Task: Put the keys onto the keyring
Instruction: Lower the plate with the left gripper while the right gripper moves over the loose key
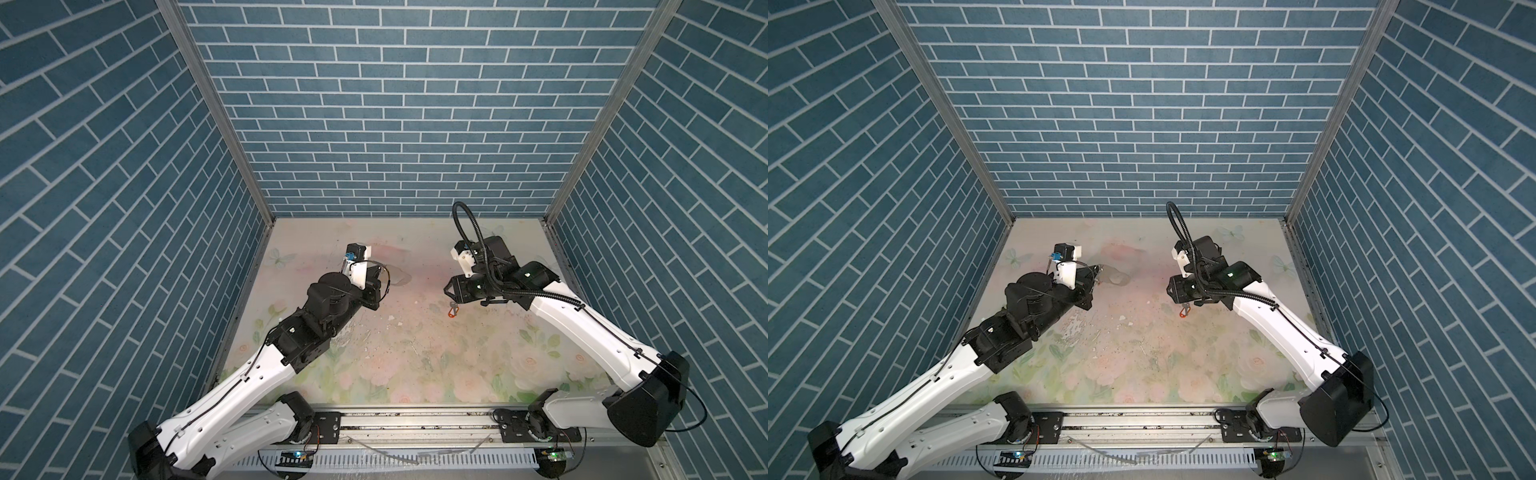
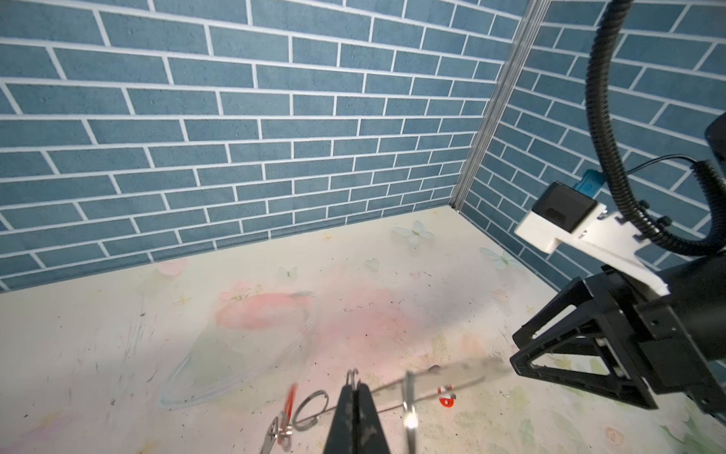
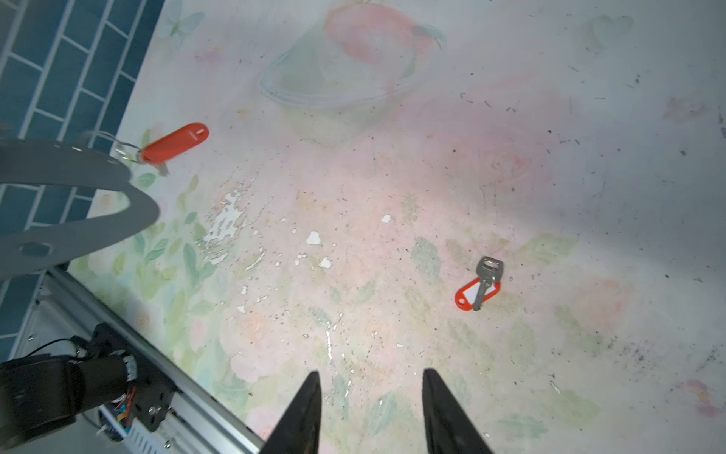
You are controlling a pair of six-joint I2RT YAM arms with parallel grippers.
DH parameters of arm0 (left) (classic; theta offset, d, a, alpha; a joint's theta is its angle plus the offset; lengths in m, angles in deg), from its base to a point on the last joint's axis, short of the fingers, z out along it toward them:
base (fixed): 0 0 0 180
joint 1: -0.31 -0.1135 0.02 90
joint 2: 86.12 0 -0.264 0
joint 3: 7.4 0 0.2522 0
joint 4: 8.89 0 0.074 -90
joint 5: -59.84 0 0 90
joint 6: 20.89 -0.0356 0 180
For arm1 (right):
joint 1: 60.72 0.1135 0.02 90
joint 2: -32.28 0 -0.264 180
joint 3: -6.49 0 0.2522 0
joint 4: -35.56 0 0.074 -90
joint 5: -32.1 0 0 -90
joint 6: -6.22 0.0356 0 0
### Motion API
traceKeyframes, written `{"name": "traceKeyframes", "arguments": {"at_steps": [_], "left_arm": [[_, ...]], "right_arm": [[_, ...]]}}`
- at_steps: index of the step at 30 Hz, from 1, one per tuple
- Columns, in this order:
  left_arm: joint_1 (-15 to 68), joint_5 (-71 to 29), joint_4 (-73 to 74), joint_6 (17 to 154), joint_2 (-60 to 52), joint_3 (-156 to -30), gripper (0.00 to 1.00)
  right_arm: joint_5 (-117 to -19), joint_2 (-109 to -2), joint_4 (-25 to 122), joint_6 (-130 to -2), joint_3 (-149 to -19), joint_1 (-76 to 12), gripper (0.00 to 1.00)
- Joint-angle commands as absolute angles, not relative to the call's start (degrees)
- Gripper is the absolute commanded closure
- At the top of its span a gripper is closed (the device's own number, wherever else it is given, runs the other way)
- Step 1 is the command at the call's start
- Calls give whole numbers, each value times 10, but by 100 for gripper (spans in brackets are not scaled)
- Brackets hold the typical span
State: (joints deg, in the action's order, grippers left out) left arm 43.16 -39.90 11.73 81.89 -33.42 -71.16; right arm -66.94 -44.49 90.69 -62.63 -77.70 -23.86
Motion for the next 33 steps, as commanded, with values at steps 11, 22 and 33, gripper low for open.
{"name": "traceKeyframes", "arguments": {"at_steps": [11, 22, 33], "left_arm": [[434, -350, 115, 792, -339, -699, 100], [434, -337, 98, 801, -350, -672, 100], [434, -338, 89, 804, -369, -652, 100]], "right_arm": [[-591, -493, 792, -580, -615, -260, 61], [-536, -571, 716, -604, -608, -261, 68], [-505, -660, 693, -637, -660, -268, 76]]}}
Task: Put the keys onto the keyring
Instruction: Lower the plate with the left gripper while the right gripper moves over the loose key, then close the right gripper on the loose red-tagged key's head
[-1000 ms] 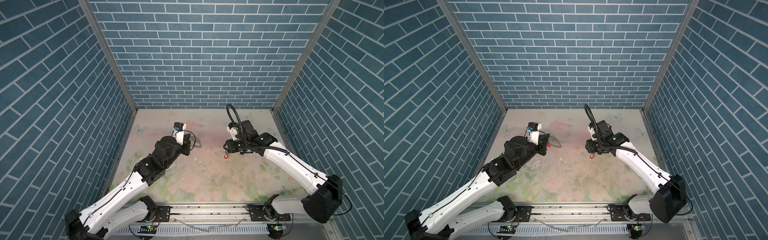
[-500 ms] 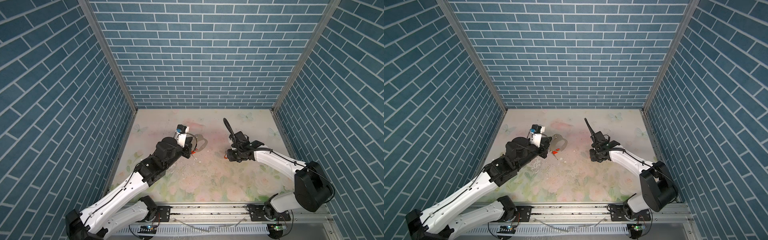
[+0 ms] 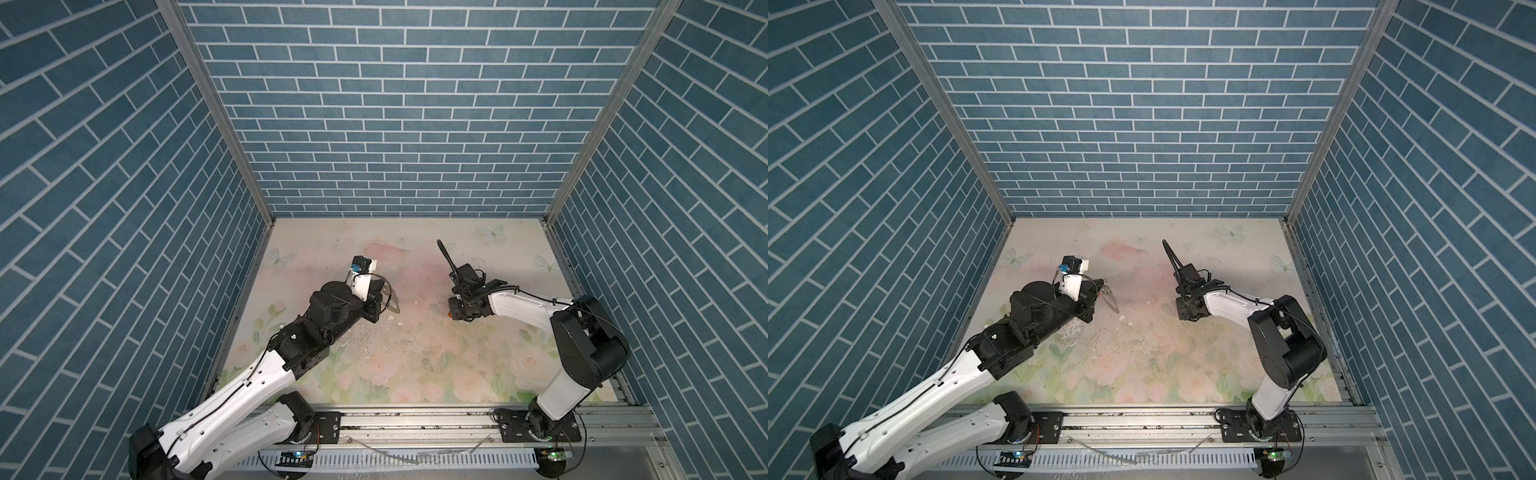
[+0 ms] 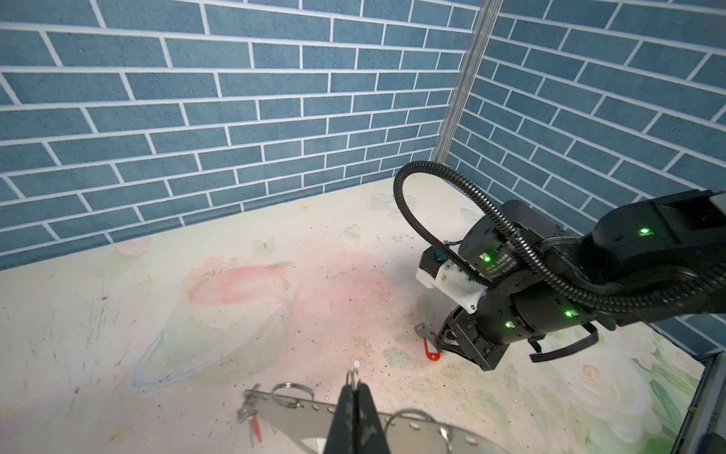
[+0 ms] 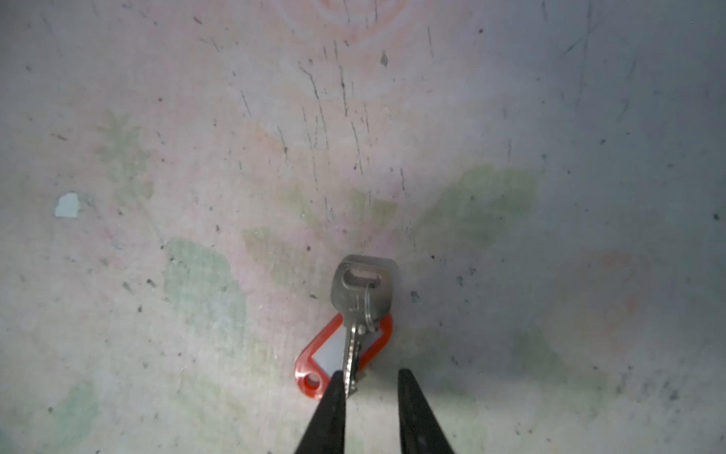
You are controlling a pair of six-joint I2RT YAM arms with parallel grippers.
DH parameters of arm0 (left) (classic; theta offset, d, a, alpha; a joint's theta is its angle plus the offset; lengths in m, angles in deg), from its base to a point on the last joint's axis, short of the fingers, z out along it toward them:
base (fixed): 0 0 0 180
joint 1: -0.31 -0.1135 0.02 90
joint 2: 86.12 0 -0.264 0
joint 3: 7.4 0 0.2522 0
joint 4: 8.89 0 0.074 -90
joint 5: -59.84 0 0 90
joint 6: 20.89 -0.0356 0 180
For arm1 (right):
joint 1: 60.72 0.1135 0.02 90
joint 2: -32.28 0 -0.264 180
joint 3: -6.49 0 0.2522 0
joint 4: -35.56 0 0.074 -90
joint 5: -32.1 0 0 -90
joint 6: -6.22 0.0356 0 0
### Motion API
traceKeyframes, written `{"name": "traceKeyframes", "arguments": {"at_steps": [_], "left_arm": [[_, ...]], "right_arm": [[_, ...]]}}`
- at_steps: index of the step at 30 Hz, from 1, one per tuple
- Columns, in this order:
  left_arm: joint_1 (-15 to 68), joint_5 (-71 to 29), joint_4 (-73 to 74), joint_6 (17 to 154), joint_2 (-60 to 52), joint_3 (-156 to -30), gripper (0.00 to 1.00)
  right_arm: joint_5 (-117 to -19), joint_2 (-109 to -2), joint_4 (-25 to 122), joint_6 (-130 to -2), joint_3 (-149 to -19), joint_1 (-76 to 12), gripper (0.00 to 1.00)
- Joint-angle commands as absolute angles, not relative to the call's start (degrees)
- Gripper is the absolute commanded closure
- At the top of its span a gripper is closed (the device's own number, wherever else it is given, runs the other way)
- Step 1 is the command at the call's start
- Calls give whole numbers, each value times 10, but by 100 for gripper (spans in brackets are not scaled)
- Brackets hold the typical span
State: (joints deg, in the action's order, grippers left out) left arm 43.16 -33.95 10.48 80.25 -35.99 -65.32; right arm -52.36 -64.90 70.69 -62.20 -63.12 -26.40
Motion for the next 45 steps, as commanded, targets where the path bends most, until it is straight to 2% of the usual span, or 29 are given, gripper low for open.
{"name": "traceKeyframes", "arguments": {"at_steps": [1, 14, 21, 24, 25, 33, 37, 45], "left_arm": [[434, -338, 90, 804, -368, -652, 100], [434, -333, 91, 805, -371, -653, 100], [434, -332, 96, 804, -370, -655, 100], [434, -328, 95, 802, -369, -655, 100], [434, -325, 95, 800, -368, -654, 100], [434, -240, 107, 726, -339, -669, 100], [436, -176, 104, 696, -325, -673, 100], [450, -151, 82, 671, -295, -677, 100]], "right_arm": [[-506, -664, 691, -639, -662, -269, 76], [-505, -699, 684, -658, -691, -279, 83], [-512, -704, 686, -660, -692, -280, 90], [-511, -696, 688, -662, -691, -280, 100], [-512, -691, 691, -664, -691, -280, 100], [-550, -547, 708, -730, -673, -280, 100], [-625, -461, 706, -780, -658, -279, 100], [-787, -352, 705, -824, -636, -273, 100]]}}
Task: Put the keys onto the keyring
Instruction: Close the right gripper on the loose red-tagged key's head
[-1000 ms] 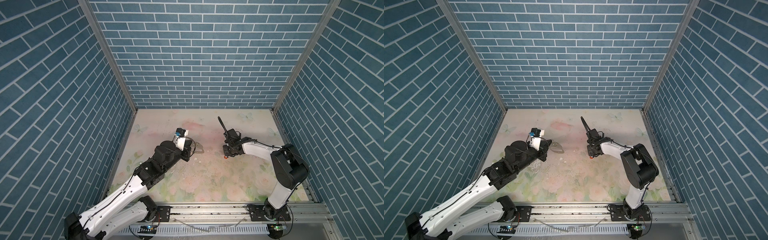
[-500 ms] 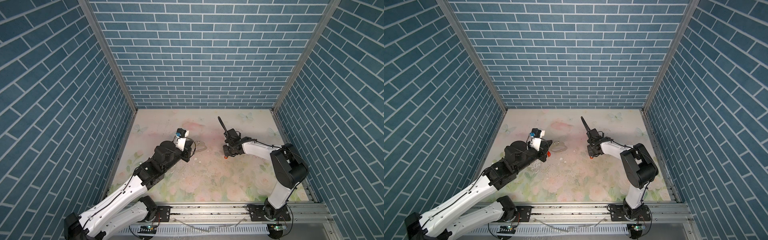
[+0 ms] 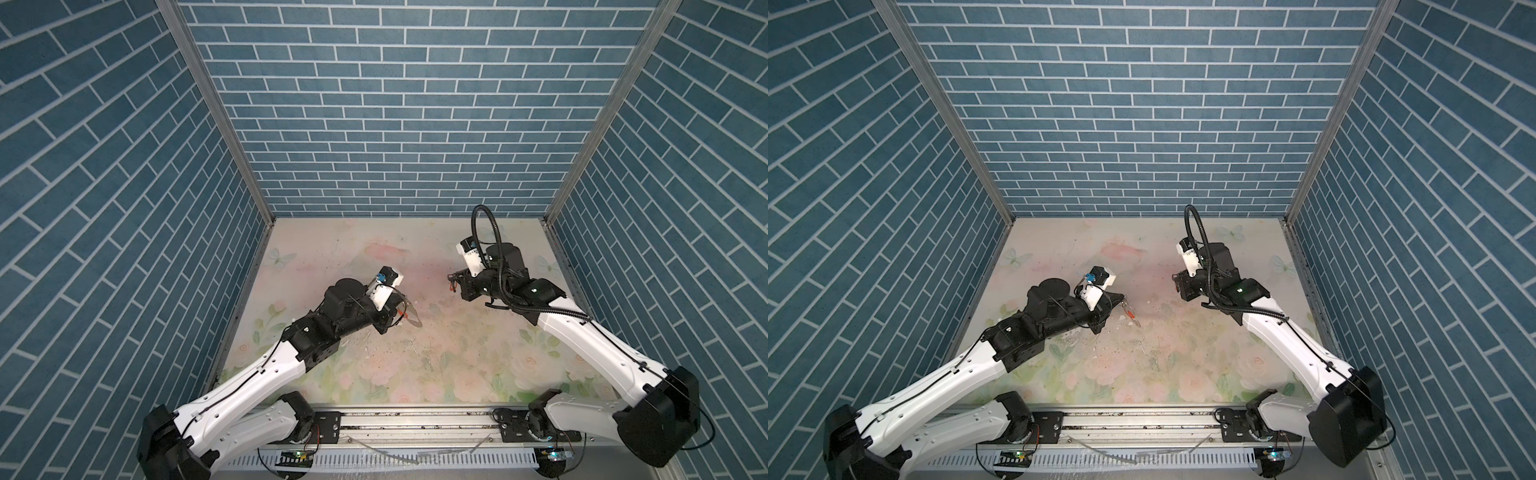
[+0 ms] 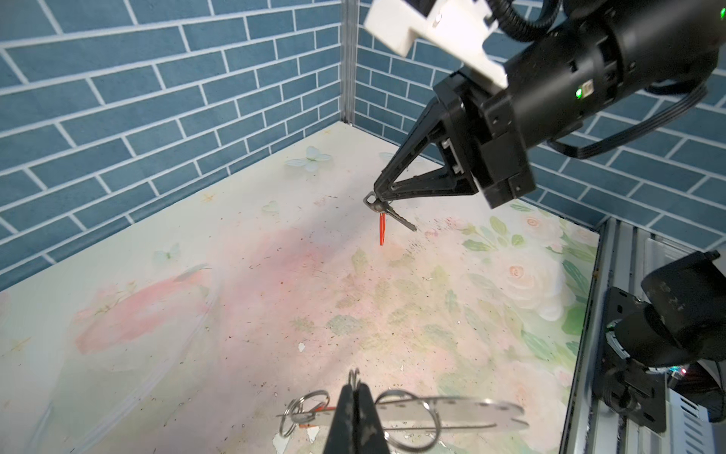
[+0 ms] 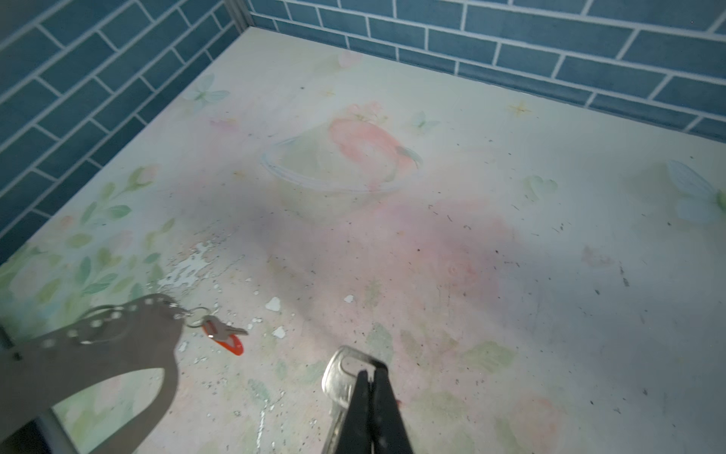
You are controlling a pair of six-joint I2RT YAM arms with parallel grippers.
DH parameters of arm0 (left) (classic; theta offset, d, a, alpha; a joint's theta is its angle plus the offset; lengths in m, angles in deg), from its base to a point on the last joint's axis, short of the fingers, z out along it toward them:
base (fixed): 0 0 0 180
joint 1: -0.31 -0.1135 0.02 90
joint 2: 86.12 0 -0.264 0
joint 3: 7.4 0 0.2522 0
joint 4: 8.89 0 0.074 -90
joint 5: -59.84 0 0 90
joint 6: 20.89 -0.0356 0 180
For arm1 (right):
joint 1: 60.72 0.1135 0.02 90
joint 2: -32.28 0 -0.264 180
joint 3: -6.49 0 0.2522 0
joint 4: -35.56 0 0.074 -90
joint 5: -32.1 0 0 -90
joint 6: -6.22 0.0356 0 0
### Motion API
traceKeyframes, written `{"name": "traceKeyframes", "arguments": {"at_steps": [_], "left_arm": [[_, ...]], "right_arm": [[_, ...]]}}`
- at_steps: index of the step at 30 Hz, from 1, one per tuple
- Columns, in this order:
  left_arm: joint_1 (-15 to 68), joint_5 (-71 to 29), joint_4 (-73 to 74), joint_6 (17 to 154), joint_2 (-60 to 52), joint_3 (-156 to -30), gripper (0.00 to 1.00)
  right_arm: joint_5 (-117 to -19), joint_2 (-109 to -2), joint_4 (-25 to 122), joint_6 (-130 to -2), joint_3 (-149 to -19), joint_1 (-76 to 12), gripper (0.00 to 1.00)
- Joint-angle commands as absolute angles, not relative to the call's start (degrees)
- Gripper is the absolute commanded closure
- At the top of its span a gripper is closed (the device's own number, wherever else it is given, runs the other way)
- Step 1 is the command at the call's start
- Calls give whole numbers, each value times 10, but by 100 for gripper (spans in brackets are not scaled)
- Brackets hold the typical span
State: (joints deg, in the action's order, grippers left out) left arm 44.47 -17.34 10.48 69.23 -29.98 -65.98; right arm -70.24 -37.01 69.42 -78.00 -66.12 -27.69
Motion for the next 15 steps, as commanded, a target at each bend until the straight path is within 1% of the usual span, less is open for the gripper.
{"name": "traceKeyframes", "arguments": {"at_steps": [1, 5, 7, 11, 15], "left_arm": [[450, -152, 80, 669, -291, -677, 100], [454, -157, 83, 662, -274, -689, 100], [459, -161, 83, 659, -267, -693, 100], [464, -164, 84, 657, -259, -696, 100], [469, -168, 81, 658, -267, -688, 100]], "right_arm": [[-805, -344, 705, -832, -632, -271, 100], [-864, -311, 697, -851, -613, -259, 100], [-872, -304, 697, -853, -609, -255, 100], [-816, -332, 725, -841, -621, -253, 100], [-755, -398, 696, -785, -597, -252, 100]]}}
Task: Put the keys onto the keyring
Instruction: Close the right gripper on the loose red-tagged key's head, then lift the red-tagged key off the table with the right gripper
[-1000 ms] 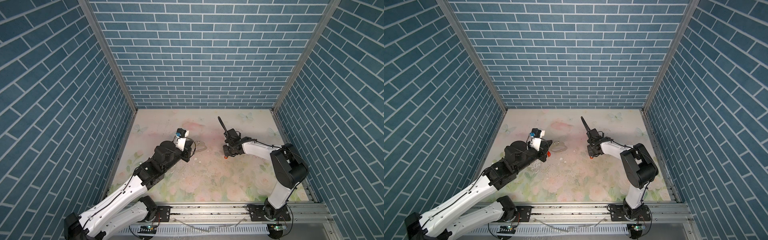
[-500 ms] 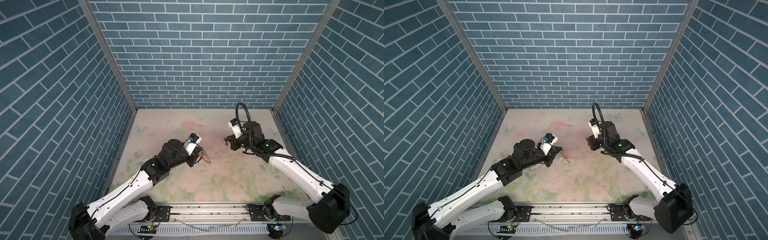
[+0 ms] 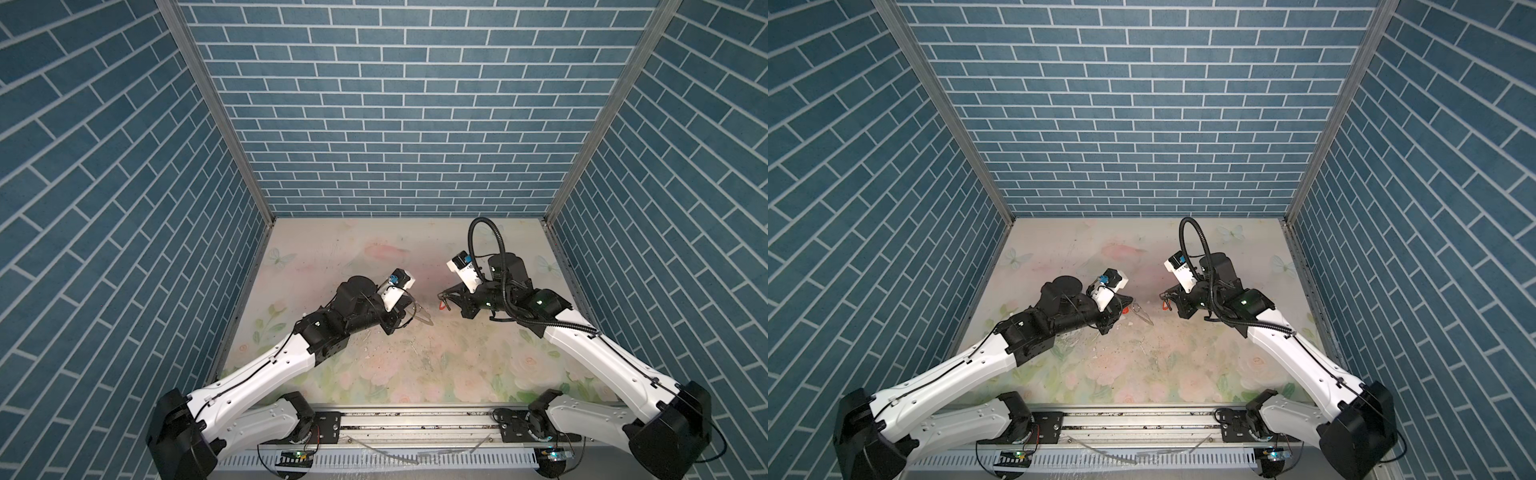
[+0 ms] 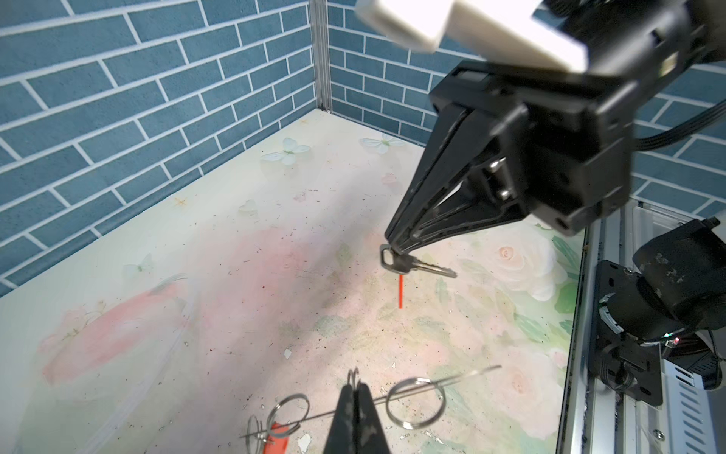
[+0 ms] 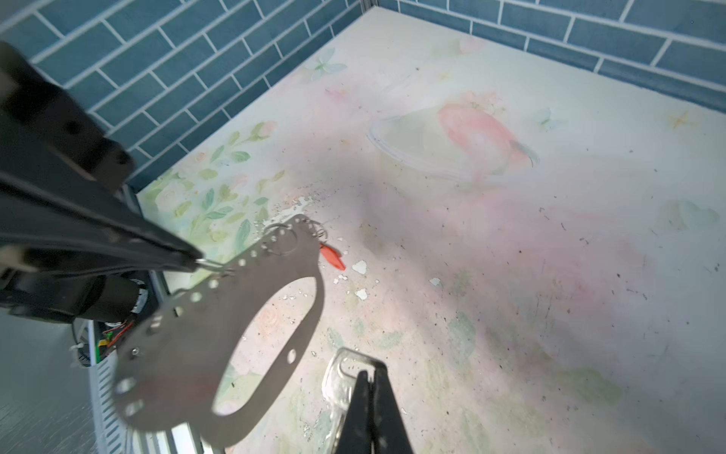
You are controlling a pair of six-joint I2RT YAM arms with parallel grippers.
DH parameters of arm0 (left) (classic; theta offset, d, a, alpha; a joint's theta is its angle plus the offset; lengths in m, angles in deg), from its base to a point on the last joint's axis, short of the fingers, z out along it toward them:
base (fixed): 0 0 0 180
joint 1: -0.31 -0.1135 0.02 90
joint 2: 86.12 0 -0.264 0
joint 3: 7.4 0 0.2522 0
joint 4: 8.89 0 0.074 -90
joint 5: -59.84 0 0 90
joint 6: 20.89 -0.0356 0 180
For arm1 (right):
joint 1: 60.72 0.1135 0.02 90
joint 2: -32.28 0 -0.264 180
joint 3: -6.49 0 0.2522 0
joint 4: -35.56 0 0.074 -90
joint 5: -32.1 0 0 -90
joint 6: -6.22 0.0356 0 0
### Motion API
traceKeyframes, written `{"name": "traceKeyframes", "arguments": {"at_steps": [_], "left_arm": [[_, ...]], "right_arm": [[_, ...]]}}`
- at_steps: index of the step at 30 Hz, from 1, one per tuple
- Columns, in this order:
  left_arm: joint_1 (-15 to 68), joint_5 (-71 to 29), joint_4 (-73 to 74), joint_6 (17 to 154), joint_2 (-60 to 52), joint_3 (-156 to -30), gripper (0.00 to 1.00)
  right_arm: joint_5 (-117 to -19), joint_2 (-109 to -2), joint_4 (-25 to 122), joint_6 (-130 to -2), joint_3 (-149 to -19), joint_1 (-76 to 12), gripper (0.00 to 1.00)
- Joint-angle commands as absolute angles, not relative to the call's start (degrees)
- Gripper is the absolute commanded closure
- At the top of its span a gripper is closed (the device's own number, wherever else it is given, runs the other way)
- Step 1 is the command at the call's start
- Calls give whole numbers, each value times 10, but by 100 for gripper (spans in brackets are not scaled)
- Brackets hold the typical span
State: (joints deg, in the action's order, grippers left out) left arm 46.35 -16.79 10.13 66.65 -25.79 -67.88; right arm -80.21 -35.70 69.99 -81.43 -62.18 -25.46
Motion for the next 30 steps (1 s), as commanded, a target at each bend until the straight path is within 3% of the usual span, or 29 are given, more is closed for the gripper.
{"name": "traceKeyframes", "arguments": {"at_steps": [1, 9, 20, 25, 30], "left_arm": [[471, -168, 79, 657, -272, -684, 100], [475, -170, 83, 657, -302, -671, 100], [480, -180, 91, 661, -326, -658, 100], [481, -185, 99, 661, -334, -656, 100], [481, -186, 96, 661, -336, -652, 100]], "right_arm": [[-734, -420, 689, -766, -592, -250, 100], [-646, -523, 636, -700, -567, -243, 100], [-645, -625, 618, -683, -607, -242, 100], [-641, -622, 617, -675, -609, -242, 83], [-644, -600, 616, -660, -590, -240, 80]]}}
